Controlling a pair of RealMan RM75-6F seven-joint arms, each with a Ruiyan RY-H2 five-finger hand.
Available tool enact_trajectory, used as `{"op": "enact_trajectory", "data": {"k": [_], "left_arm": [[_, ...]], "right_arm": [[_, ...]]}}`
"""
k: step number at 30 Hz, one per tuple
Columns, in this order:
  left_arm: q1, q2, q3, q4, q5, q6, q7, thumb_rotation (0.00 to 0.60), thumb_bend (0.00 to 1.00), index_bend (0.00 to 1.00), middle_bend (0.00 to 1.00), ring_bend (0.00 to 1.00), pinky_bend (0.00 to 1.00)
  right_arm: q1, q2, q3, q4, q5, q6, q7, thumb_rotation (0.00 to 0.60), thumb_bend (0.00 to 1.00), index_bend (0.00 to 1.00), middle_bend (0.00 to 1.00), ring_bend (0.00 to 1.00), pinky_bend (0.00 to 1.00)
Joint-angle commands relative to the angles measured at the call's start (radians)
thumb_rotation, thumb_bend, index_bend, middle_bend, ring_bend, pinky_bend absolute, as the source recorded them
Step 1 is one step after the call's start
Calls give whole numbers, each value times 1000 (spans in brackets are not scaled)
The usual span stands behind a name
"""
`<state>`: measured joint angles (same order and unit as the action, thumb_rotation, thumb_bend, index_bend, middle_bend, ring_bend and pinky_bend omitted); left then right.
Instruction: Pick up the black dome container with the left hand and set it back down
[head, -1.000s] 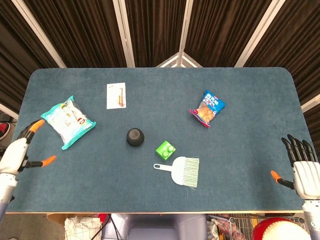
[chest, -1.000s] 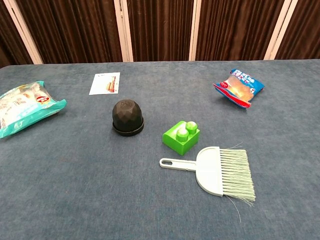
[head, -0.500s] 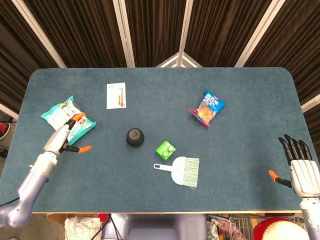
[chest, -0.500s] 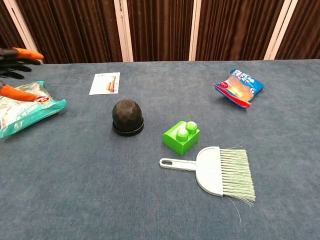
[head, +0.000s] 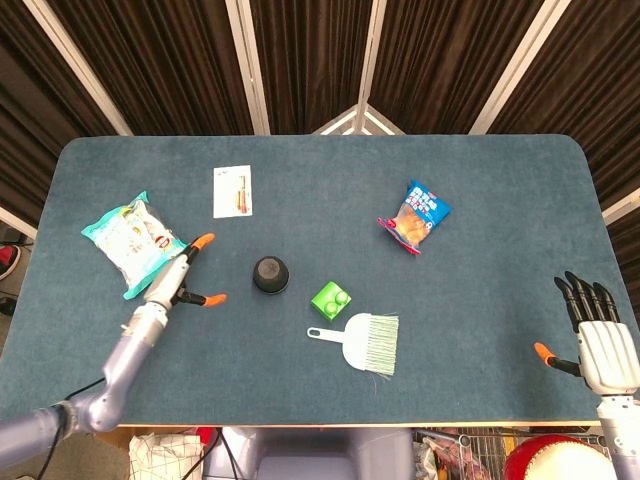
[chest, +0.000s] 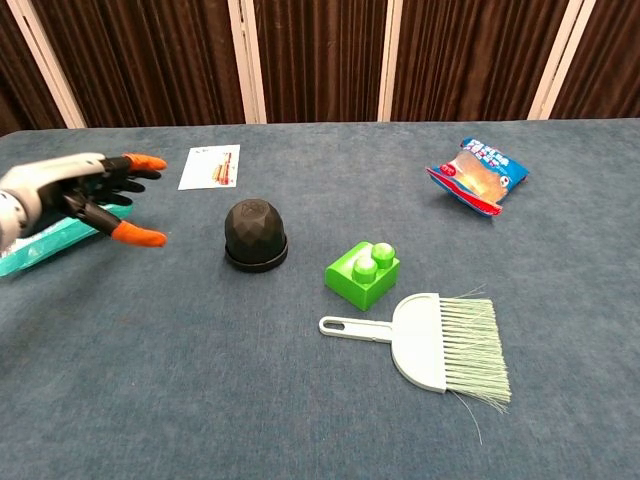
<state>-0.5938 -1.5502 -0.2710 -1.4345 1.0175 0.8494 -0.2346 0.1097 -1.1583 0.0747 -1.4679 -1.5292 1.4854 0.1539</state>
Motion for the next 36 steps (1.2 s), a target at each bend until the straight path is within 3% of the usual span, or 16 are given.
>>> {"op": "enact_trajectory", "data": {"k": [1,11,23,36], "left_arm": [[-24,-52,6,44,15,2,8,600,104,15,0,0,0],[-77,-137,-9,82,-2,17,92,600,104,15,7,0,0],[-119,-197,-16,80,-157,70,314,600,103,15,42,0,0],[-167,-264,-33,125,-208,43,364,600,104,15,79,0,0]], "right_arm": [[8,5,6,-2,7,-14,7,600,209,0,9,76,0],[9,14,4,-9,7,-19,25,600,209,0,9,76,0],[12,17,6,-13,7,-21,46,600,209,0,9,76,0],[13,18,0,-1,1,-24,70,600,209,0,9,76,0]]}}
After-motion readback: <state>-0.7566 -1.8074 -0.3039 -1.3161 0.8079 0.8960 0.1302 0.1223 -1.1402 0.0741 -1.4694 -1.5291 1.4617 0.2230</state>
